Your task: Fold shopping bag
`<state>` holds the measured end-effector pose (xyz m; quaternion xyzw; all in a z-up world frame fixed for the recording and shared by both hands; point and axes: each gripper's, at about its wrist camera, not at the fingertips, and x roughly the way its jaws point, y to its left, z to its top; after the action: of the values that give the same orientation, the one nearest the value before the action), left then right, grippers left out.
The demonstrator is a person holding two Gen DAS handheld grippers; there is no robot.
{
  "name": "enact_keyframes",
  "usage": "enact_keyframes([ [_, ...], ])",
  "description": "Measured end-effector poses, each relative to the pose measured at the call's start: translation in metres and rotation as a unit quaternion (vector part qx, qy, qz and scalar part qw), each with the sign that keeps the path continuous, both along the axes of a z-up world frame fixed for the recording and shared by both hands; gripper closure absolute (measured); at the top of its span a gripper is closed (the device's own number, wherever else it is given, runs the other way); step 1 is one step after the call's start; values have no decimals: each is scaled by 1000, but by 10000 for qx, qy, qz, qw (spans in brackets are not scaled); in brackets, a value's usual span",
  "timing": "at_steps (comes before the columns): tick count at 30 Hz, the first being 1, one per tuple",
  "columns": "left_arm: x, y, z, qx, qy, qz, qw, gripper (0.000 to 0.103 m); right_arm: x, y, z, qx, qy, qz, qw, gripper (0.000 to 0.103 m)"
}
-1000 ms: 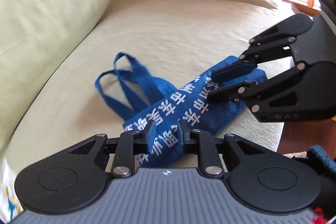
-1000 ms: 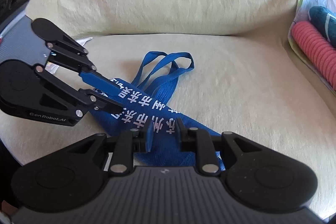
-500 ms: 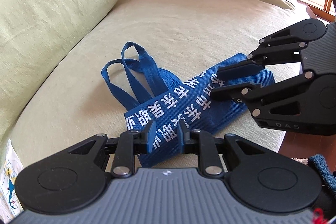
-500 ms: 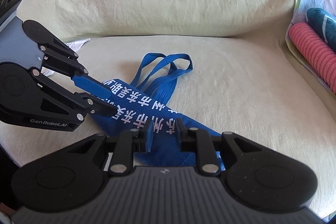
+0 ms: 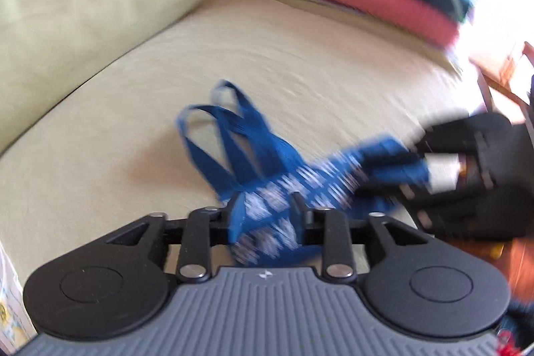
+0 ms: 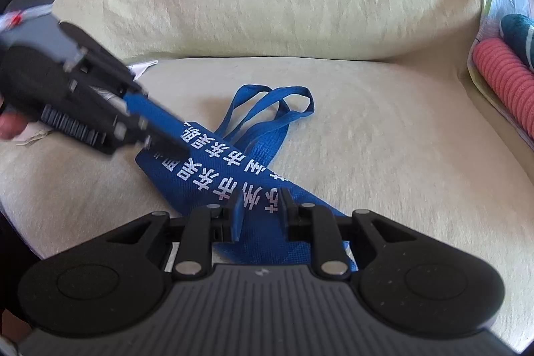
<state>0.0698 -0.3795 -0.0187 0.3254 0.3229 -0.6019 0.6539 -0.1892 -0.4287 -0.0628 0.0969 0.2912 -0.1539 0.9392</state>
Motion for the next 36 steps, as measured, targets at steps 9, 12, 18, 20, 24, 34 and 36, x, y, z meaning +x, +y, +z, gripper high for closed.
enact_keyframes([
  [9, 75, -60, -42, 311, 1995, 1071, 9735, 41, 0, -2, 0, 75, -38, -6, 10000, 84],
  [12, 79, -77, -50, 98, 2458, 1063, 9634, 69, 0, -4, 1, 100, -27, 39, 9999, 84],
  [18, 39, -113, -50, -21, 2551, -46, 9669, 103, -1, -8, 1, 196, -14, 118, 9997, 84],
  [20, 29, -116, -39, -326, 2297, -198, 9725, 103, -2, -7, 0, 184, 5, 134, 9997, 84],
  [24, 48, -121, -42, -353, 2035, 423, 9775, 102, -2, -9, 1, 251, 41, 133, 9996, 84],
  [34, 40, -66, 17, -585, 249, -225, 9977, 42, 0, -6, 4, 337, 243, 108, 9991, 84],
  [36, 28, -37, 40, -839, -172, -640, 9943, 42, -1, -6, 4, 345, 235, 103, 9991, 84],
])
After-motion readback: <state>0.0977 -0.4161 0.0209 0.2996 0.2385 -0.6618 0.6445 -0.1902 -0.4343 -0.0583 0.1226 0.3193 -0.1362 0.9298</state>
